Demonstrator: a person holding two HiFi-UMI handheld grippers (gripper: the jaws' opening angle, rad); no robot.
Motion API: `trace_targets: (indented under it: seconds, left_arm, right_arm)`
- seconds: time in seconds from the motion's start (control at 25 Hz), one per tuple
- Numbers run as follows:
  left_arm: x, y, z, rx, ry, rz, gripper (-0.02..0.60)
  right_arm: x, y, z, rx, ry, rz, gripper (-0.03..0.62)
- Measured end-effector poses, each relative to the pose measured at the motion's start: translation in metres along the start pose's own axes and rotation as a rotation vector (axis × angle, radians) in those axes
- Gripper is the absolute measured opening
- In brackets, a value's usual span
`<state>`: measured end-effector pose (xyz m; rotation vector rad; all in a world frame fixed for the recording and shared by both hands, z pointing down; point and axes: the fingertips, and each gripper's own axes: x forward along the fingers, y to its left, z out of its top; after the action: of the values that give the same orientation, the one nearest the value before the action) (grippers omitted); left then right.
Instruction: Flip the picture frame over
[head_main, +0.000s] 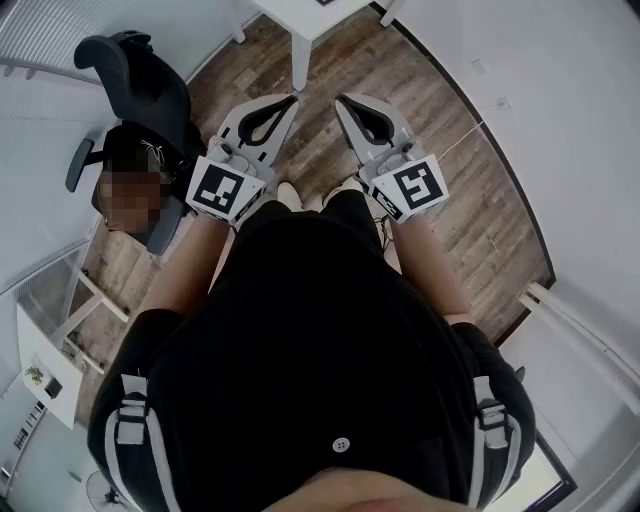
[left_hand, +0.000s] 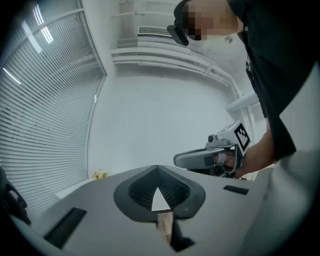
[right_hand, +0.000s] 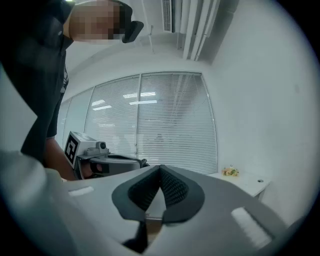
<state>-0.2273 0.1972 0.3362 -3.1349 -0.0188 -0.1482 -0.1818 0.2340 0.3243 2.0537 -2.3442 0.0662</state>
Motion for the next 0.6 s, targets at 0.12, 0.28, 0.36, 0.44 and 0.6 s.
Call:
trace_targets:
  seconds: [0.12,0.28,0.36,0.44,0.6]
  left_arm:
    - [0.0,-0.004,0.006,0.0,-0.058,0.007,0.005]
    - [-0.005,-0.006,0.002,-0.002,-0.046,0.017,0.005]
    - [-0.006,-0.007,0.0,-0.004,-0.028,0.024,0.005]
    - [-0.007,-0.007,0.001,-0.009,-0.026,0.031,0.005]
    - [-0.01,-0.01,0.002,-0.001,-0.025,0.035,0.005]
  right_arm:
    - [-0.005,0.001,-0.002,0.002,0.005,0.002,0.009]
    - [-0.008,0.006,-0.005,0.009,0.009,0.001,0.009]
    - [-0.009,0.006,-0.007,0.023,0.006,0.001,0.009]
    - [-0.011,0.006,-0.007,0.038,0.002,0.0,0.01]
    - [-0.014,0.005,-0.006,0.048,0.001,0.001,0.01]
